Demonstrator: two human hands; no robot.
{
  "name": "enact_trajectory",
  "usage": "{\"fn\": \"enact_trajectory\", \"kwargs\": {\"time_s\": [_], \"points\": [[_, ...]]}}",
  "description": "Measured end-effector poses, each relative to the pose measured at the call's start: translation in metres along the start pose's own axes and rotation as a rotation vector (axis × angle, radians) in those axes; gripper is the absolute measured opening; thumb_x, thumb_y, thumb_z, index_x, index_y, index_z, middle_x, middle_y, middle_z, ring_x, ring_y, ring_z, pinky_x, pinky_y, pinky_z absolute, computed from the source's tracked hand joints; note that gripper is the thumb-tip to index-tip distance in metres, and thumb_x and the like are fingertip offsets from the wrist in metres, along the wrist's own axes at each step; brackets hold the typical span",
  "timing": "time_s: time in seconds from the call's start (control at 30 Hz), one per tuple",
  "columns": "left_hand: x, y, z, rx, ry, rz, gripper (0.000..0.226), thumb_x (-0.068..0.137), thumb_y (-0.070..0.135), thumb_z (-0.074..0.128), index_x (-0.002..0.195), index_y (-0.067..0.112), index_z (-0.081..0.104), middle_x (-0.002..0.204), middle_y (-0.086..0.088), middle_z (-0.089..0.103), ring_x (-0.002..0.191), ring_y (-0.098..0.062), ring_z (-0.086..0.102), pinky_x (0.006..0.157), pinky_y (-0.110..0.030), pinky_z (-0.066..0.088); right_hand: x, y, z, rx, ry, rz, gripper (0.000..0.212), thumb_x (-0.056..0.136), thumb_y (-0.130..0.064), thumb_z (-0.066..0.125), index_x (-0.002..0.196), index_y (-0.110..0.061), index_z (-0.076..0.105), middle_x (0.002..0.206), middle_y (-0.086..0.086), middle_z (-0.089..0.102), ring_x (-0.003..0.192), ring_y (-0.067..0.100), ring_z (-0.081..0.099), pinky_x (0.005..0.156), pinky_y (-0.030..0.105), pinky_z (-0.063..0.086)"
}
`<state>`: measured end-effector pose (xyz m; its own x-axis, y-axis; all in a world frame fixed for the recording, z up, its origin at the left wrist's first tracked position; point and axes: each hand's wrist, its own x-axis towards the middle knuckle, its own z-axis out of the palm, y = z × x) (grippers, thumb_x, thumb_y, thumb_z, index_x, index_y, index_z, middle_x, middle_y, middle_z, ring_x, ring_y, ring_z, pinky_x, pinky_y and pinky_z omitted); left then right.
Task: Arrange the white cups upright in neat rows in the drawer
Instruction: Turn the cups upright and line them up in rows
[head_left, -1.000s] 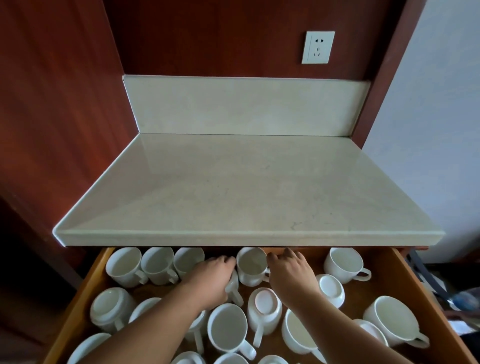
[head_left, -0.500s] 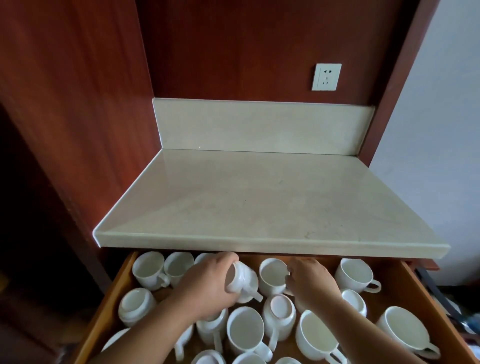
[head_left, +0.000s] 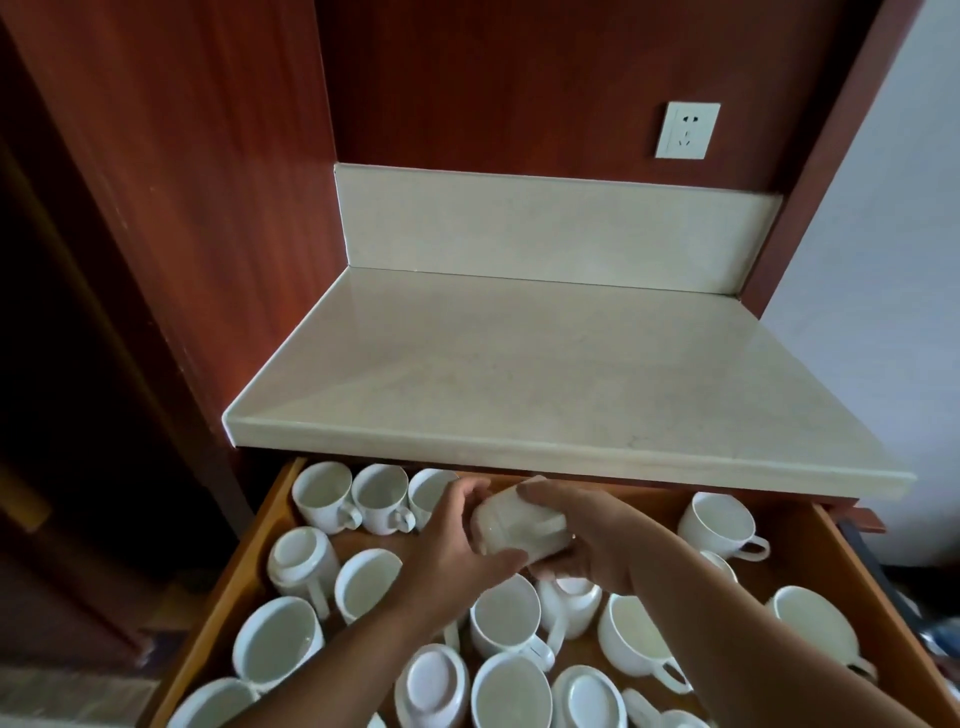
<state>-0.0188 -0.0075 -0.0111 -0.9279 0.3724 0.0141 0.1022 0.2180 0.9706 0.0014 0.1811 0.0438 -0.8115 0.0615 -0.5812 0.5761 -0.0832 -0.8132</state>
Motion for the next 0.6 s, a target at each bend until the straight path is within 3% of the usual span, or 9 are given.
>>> {"fn": "enact_trajectory", "kwargs": {"time_s": [0.07, 0.13, 0.17, 0.23, 0.33, 0.4, 0.5, 0.6], "points": [[0.006, 0.000, -0.006, -0.046, -0.153, -0.079, 0.075, 0.072, 0.026, 0.093, 0.133, 0.039, 0.053, 0.129, 0.015, 0.065, 0.114, -0.002, 0.064, 0.100, -0.036, 0.055, 0.002, 0.003, -0.003, -0.097, 0.024, -0.049, 0.037, 0.084, -0.026, 0.080, 0.114, -0.008, 0.070, 0.102, 0.021, 0.076, 0.093, 0.040, 0.074, 0.072, 0.040, 0.059], [0.014, 0.002, -0.014, -0.102, -0.296, -0.154, 0.070, 0.074, 0.023, 0.091, 0.135, 0.035, 0.058, 0.131, 0.008, 0.068, 0.121, -0.012, 0.065, 0.105, -0.046, 0.052, 0.001, 0.004, -0.003, -0.298, 0.035, -0.115, 0.042, 0.073, -0.028, 0.087, 0.110, -0.018, 0.072, 0.099, 0.013, 0.078, 0.094, 0.034, 0.075, 0.085, 0.047, 0.061], [0.018, 0.004, -0.017, -0.113, -0.352, -0.171, 0.070, 0.076, 0.020, 0.089, 0.137, 0.033, 0.057, 0.132, 0.005, 0.068, 0.123, -0.016, 0.064, 0.107, -0.049, 0.051, 0.000, 0.003, -0.001, -0.413, 0.043, -0.141, 0.049, 0.065, -0.034, 0.089, 0.109, -0.024, 0.072, 0.098, 0.007, 0.078, 0.092, 0.028, 0.076, 0.087, 0.050, 0.061], [0.023, 0.010, -0.019, -0.048, -0.412, -0.168, 0.074, 0.075, 0.022, 0.089, 0.139, 0.037, 0.055, 0.128, 0.006, 0.070, 0.121, -0.016, 0.066, 0.105, -0.047, 0.052, -0.004, -0.001, 0.005, -0.571, 0.072, -0.172, 0.064, 0.055, -0.045, 0.089, 0.114, -0.032, 0.068, 0.101, -0.001, 0.075, 0.090, 0.019, 0.074, 0.083, 0.042, 0.063], [0.028, 0.017, -0.016, 0.039, -0.391, -0.166, 0.076, 0.071, 0.033, 0.089, 0.136, 0.044, 0.053, 0.118, 0.012, 0.073, 0.111, -0.008, 0.068, 0.100, -0.039, 0.056, -0.012, -0.010, 0.015, -0.732, 0.119, -0.235, 0.061, 0.066, -0.057, 0.081, 0.119, -0.034, 0.063, 0.103, -0.007, 0.069, 0.090, 0.013, 0.069, 0.075, 0.028, 0.058], [0.030, 0.016, -0.014, -0.008, -0.374, -0.168, 0.076, 0.070, 0.033, 0.086, 0.138, 0.037, 0.053, 0.116, 0.010, 0.074, 0.112, -0.010, 0.069, 0.101, -0.039, 0.055, -0.017, -0.012, 0.020, -0.798, 0.134, -0.302, 0.048, 0.075, -0.065, 0.071, 0.111, -0.034, 0.066, 0.098, -0.007, 0.071, 0.087, 0.013, 0.069, 0.076, 0.032, 0.058], [0.031, 0.012, -0.013, -0.087, -0.373, -0.165, 0.058, 0.079, 0.018, 0.082, 0.132, 0.025, 0.061, 0.118, -0.005, 0.074, 0.114, -0.024, 0.069, 0.101, -0.049, 0.055, -0.021, -0.011, 0.014, -0.765, 0.164, -0.373, 0.038, 0.090, -0.062, 0.059, 0.104, -0.028, 0.071, 0.096, 0.001, 0.075, 0.087, 0.023, 0.071, 0.081, 0.044, 0.058], [0.026, 0.003, -0.011, -0.190, -0.191, -0.248, 0.065, 0.068, 0.024, 0.090, 0.127, 0.029, 0.063, 0.108, 0.001, 0.077, 0.103, -0.018, 0.073, 0.094, -0.043, 0.059, -0.010, 0.000, -0.012, -0.795, 0.336, -0.373, 0.036, 0.094, -0.056, 0.052, 0.082, -0.025, 0.064, 0.079, -0.003, 0.068, 0.070, 0.017, 0.065, 0.068, 0.041, 0.054]]}}
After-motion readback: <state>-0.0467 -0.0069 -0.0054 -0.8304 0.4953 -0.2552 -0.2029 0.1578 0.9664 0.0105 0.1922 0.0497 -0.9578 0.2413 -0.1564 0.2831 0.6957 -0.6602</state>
